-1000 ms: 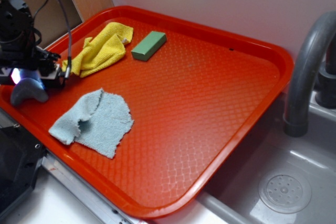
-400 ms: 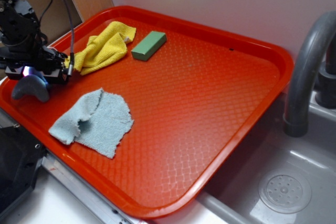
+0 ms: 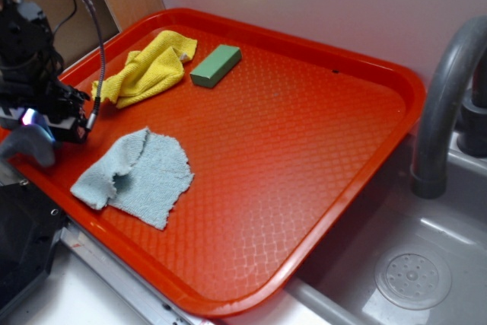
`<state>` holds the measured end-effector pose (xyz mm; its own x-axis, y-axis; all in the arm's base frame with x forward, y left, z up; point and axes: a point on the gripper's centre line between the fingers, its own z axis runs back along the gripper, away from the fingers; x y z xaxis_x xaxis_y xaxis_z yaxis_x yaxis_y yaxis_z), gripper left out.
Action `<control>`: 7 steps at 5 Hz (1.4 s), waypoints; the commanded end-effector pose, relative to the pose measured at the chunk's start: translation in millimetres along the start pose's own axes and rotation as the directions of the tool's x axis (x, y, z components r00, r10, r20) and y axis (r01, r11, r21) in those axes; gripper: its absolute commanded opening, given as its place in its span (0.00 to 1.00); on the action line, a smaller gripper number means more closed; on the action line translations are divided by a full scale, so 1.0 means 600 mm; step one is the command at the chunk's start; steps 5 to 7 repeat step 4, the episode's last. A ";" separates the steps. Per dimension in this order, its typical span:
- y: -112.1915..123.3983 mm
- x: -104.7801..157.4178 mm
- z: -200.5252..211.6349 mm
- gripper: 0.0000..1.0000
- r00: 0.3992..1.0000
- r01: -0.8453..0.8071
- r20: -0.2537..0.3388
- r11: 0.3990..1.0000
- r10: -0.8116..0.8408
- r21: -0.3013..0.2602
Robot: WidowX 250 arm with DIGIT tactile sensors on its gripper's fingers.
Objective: Grab the gray animal.
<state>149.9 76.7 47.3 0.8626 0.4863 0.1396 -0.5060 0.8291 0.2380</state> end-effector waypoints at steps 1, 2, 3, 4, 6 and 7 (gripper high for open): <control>-0.062 0.077 0.197 0.00 0.938 0.331 0.167 0.929 -0.303 -0.168; -0.082 0.068 0.266 0.00 0.915 0.383 0.246 0.880 -0.320 -0.281; -0.095 0.047 0.333 0.00 0.918 0.367 0.294 0.848 -0.264 -0.382; -0.103 0.047 0.336 0.00 0.914 0.397 0.270 0.803 -0.302 -0.445; -0.103 0.047 0.336 0.00 0.914 0.397 0.270 0.803 -0.302 -0.445; -0.103 0.047 0.336 0.00 0.914 0.397 0.270 0.803 -0.302 -0.445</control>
